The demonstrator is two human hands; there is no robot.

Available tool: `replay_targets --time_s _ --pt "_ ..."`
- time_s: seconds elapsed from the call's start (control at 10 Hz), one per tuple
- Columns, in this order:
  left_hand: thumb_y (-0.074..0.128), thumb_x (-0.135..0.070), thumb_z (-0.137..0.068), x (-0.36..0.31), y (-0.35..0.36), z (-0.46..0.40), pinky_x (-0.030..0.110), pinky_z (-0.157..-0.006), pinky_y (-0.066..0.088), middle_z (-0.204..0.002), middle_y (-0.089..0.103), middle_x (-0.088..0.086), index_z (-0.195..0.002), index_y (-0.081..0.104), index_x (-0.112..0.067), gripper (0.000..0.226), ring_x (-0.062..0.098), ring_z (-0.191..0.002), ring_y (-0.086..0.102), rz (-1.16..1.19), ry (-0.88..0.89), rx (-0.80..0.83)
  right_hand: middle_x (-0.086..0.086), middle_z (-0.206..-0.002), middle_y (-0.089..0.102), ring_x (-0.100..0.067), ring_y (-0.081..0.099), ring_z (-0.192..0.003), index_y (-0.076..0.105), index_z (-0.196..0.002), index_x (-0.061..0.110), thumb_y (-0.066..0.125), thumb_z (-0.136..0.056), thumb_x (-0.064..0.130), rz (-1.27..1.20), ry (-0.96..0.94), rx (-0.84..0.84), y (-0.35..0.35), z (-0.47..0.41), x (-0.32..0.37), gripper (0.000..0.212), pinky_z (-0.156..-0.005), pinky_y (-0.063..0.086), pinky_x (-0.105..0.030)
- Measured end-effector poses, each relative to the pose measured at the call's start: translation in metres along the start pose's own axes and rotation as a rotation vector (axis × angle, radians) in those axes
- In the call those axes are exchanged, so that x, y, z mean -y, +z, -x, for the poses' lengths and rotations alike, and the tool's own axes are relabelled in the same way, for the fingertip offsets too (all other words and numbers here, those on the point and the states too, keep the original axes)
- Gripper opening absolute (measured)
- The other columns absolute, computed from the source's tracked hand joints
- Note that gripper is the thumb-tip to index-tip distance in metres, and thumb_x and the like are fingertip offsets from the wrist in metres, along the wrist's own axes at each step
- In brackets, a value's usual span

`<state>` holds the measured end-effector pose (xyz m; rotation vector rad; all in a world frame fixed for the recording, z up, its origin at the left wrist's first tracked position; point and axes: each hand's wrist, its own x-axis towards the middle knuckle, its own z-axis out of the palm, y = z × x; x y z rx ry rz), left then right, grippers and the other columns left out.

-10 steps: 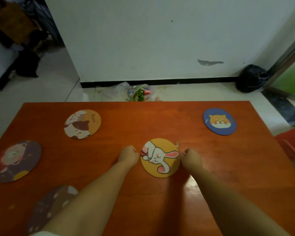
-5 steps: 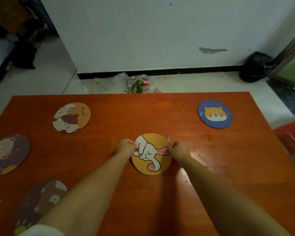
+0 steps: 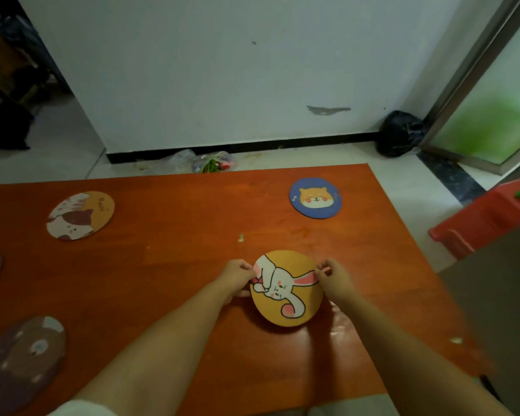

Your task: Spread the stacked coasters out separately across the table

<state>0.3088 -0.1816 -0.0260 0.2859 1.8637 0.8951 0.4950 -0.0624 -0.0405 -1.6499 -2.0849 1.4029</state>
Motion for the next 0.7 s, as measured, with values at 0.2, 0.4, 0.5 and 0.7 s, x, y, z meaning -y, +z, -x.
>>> replay_targets --time_s 0.2,0.4,0.5,0.7 --pt "0.05 -0.01 -0.095 -0.002 0.109 0.016 0.028 -0.056 0.053 -0.079 0.057 0.005 -0.07 0.045 -0.016 0.026 0.024 -0.083 0.058 -0.096 0.043 -0.089 -0.008 -0.078 0.056 -0.028 0.052 -0.075 0.048 -0.08 0.015 0.054 -0.095 0.016 0.064 0.0 0.01 -0.073 -0.008 -0.067 0.016 -0.064 0.04 -0.037" --pt "0.055 -0.022 -0.093 0.005 0.161 0.024 0.041 -0.075 0.053 -0.069 0.049 0.001 -0.062 0.038 -0.02 0.036 0.024 -0.077 0.053 -0.328 0.09 -0.267 -0.005 -0.079 0.057 -0.027 0.055 -0.075 0.048 -0.083 0.016 0.056 -0.093 0.022 0.195 -0.024 0.045 -0.103 -0.017 -0.097 0.014 -0.063 0.041 -0.035" --pt "0.049 -0.03 -0.096 0.016 0.171 0.025 0.038 -0.068 0.043 -0.089 0.061 0.014 -0.076 0.045 -0.013 0.027 0.032 -0.086 0.058 -0.527 0.118 -0.309 -0.012 -0.089 0.06 -0.031 0.057 -0.079 0.049 -0.09 0.011 0.056 -0.091 0.023 0.344 -0.066 0.051 -0.099 -0.017 -0.104 0.014 -0.065 0.046 -0.042" --pt "0.057 -0.031 -0.091 0.021 0.171 0.028 0.036 -0.069 0.044 -0.106 0.06 0.01 -0.107 0.05 -0.01 0.027 0.029 -0.096 0.061 -0.633 0.135 -0.362 -0.013 -0.116 0.052 -0.032 0.055 -0.092 0.05 -0.107 0.01 0.057 -0.09 0.028 0.454 -0.119 0.009 -0.095 -0.019 -0.111 0.026 -0.074 0.047 -0.041"
